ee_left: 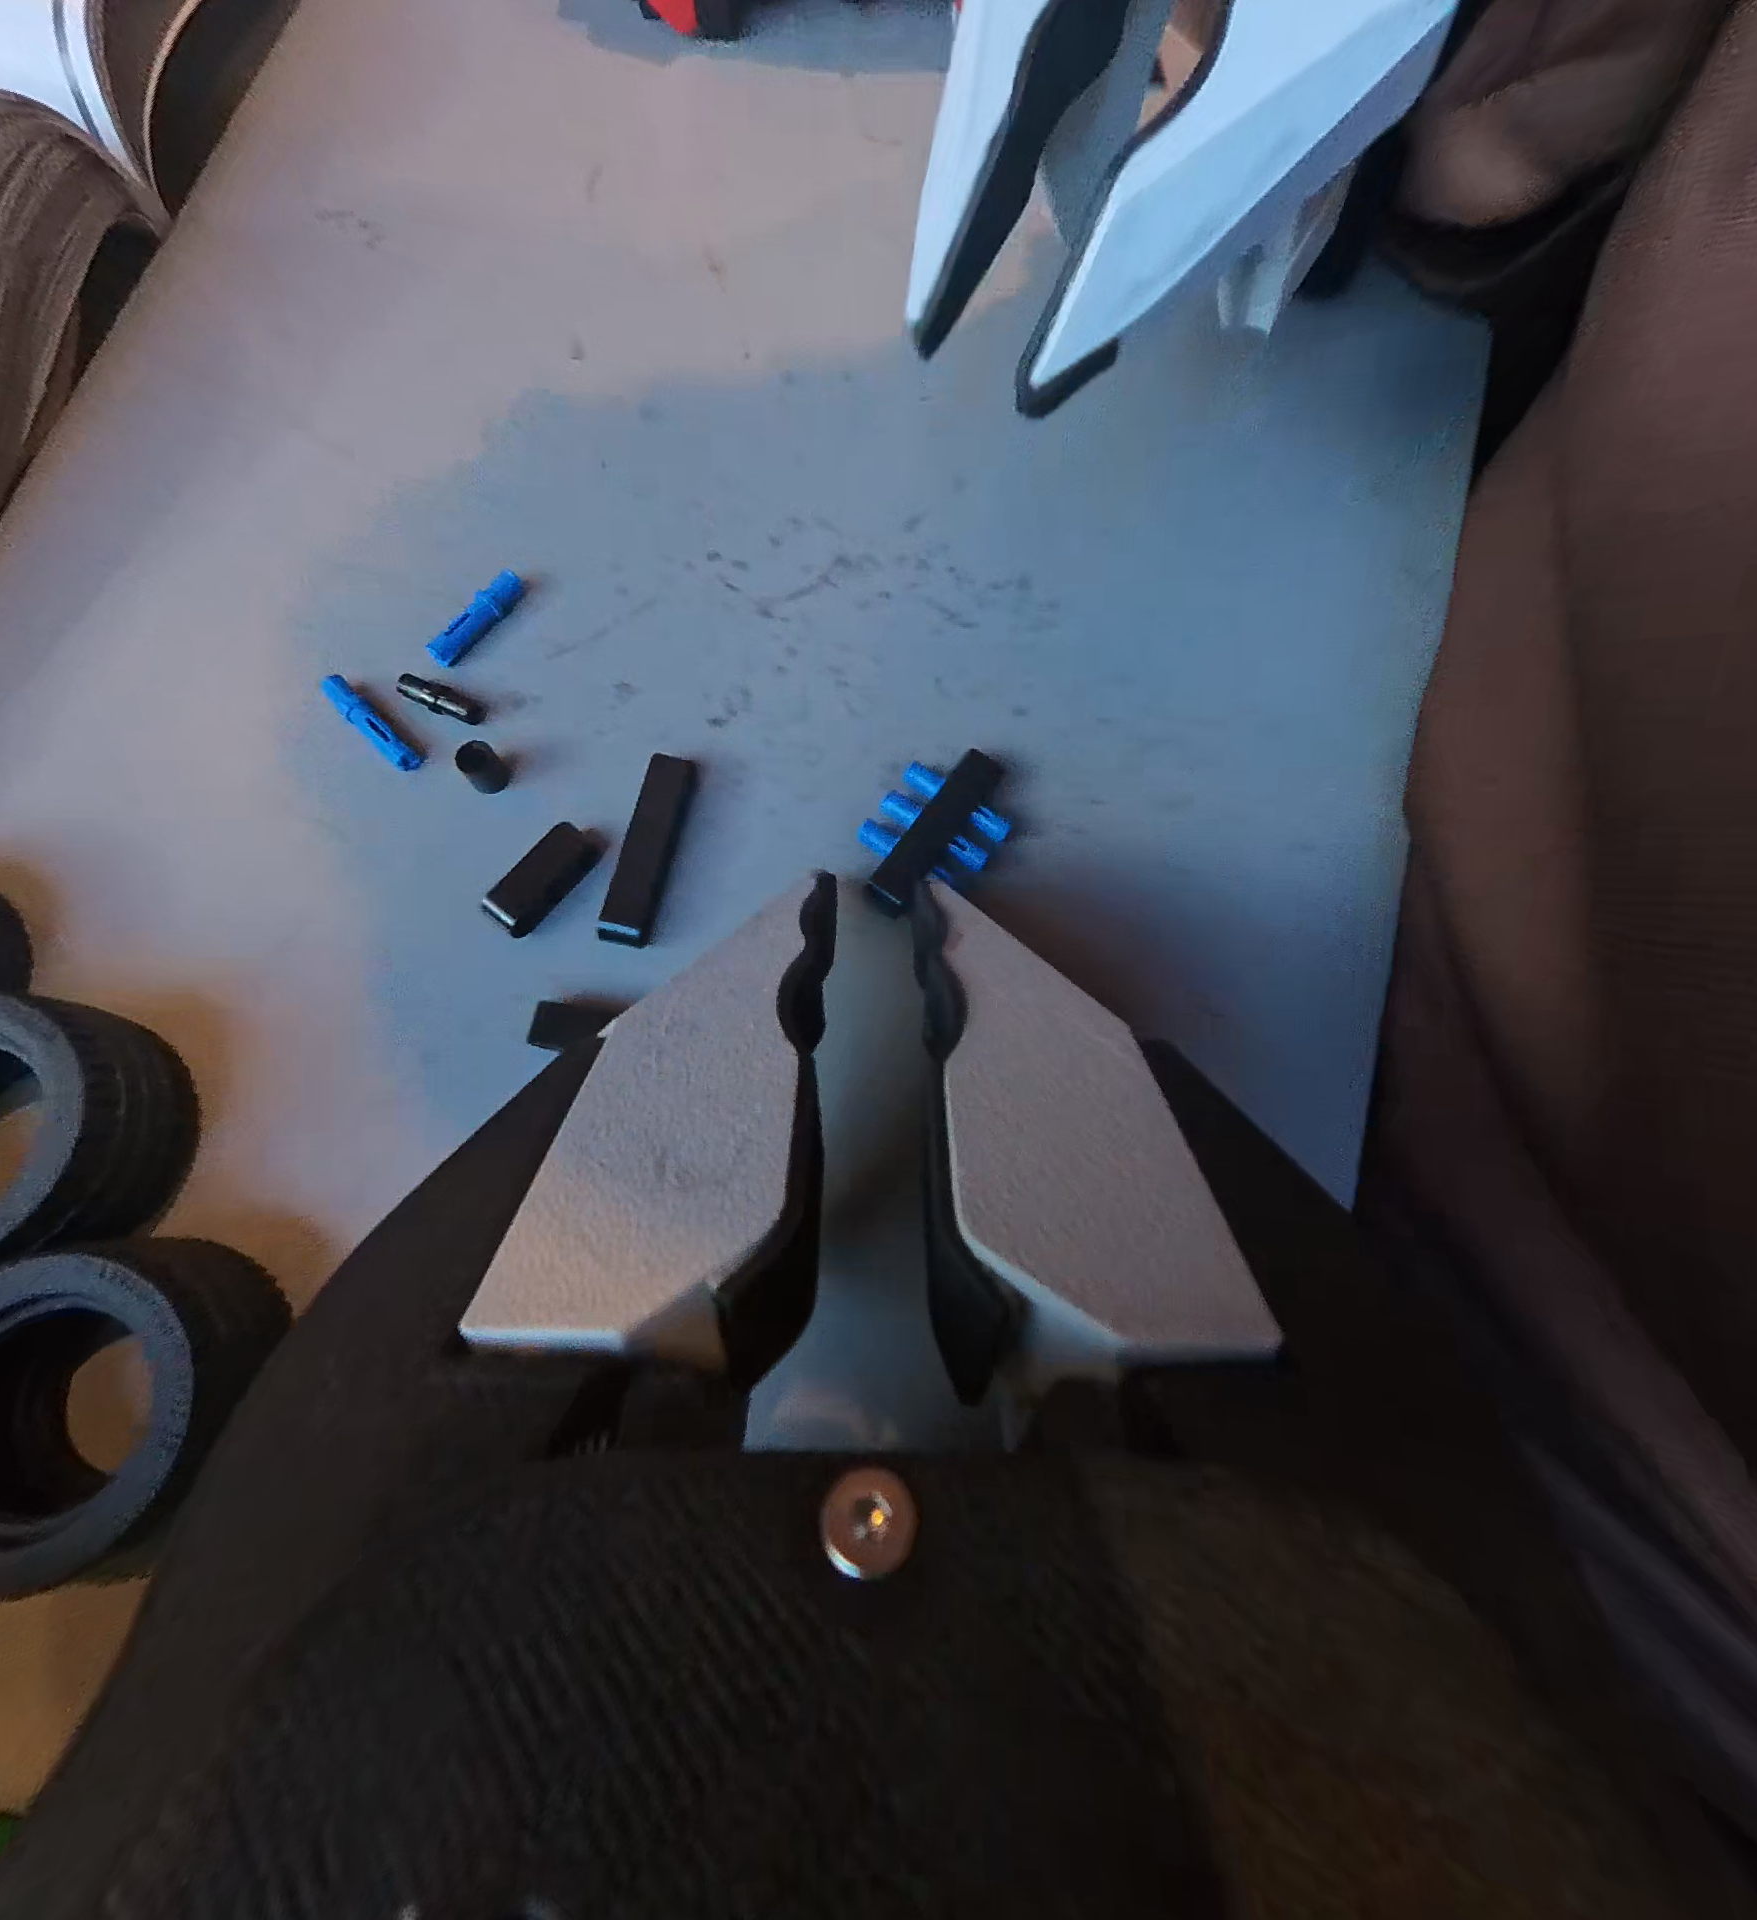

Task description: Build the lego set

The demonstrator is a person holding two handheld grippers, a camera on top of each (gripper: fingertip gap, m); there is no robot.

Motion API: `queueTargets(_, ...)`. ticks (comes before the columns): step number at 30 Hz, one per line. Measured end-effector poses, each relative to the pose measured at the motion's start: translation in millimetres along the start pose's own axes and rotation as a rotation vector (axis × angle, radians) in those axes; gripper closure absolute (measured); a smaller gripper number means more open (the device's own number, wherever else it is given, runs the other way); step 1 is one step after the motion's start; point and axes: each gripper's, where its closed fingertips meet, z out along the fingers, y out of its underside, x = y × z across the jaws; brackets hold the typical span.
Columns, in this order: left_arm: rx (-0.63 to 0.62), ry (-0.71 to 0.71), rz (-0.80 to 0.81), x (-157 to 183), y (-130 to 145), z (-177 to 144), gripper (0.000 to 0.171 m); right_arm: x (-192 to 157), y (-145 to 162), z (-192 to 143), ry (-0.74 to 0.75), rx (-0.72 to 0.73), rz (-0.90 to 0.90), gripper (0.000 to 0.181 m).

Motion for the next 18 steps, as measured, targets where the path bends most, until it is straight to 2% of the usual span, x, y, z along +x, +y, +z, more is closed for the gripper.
queueTargets(9, 0.005, 0.0, -0.013, -8, -4, 2, 0.161, 8, -14, -7, -0.03, 0.1, 0.05, 0.164)
queueTargets(18, 0.018, -0.003, 0.001, -9, -6, 2, 0.159, 0, -6, -2, -0.031, 0.037, 0.008, 0.16)
